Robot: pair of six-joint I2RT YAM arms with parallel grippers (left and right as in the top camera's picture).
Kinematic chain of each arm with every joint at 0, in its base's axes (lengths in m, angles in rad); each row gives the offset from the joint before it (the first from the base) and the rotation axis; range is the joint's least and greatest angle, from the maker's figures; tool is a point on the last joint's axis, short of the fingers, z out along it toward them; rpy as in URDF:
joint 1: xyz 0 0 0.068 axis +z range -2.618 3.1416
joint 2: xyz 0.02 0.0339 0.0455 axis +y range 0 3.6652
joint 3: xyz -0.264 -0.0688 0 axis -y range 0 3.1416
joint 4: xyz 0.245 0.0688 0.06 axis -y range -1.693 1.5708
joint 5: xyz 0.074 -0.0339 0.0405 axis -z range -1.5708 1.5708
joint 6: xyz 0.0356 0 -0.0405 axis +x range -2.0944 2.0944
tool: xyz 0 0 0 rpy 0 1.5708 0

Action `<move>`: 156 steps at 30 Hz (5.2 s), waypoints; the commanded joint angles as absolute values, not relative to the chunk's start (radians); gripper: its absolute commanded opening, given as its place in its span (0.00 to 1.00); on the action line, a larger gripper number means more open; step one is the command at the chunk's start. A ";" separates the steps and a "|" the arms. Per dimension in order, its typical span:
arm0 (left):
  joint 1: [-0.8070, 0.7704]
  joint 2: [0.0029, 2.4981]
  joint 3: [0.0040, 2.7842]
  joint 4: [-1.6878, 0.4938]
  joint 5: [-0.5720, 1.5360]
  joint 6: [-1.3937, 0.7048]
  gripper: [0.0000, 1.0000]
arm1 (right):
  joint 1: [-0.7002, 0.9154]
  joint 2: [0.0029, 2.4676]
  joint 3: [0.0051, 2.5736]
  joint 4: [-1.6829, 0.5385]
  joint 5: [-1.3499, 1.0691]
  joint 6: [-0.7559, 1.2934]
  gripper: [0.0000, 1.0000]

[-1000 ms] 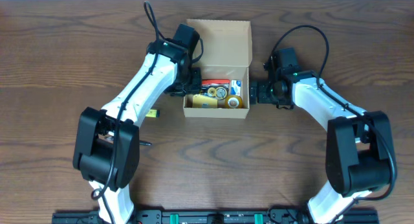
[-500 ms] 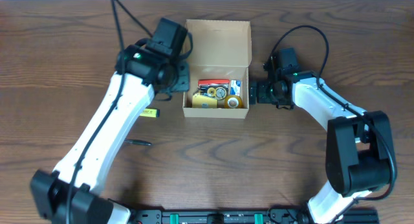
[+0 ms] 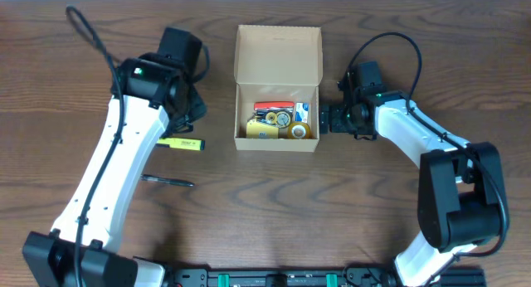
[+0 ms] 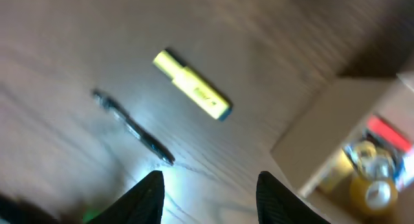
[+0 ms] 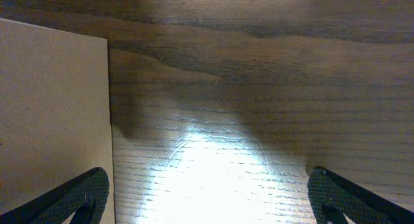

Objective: Pack container
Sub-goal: 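Move the left gripper to the yellow highlighter and grasp it, then lift the highlighter with the left gripper and carry it over the box, then lower the highlighter into the box and open the left gripper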

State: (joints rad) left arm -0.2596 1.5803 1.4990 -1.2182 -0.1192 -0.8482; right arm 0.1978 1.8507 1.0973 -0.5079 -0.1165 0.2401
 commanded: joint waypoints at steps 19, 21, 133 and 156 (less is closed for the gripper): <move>-0.189 1.623 0.986 -0.669 -0.138 -1.542 0.50 | 0.205 1.852 1.095 -0.509 -0.128 0.227 0.99; -0.189 1.649 0.977 -0.632 -0.140 -1.542 0.54 | 0.205 1.852 1.095 -0.509 -0.128 0.227 0.99; -0.505 2.026 1.632 -0.669 0.199 1.234 0.29 | 0.205 1.852 1.095 -0.509 -0.128 0.227 0.99; -0.503 1.869 1.679 -0.683 0.093 0.919 0.50 | 0.205 1.852 1.095 -0.509 -0.128 0.227 0.99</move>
State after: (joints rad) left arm -0.5014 1.9682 1.6363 -0.6765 0.1181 1.0451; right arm 0.1997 1.8507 1.0973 -0.5079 -0.1181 0.2401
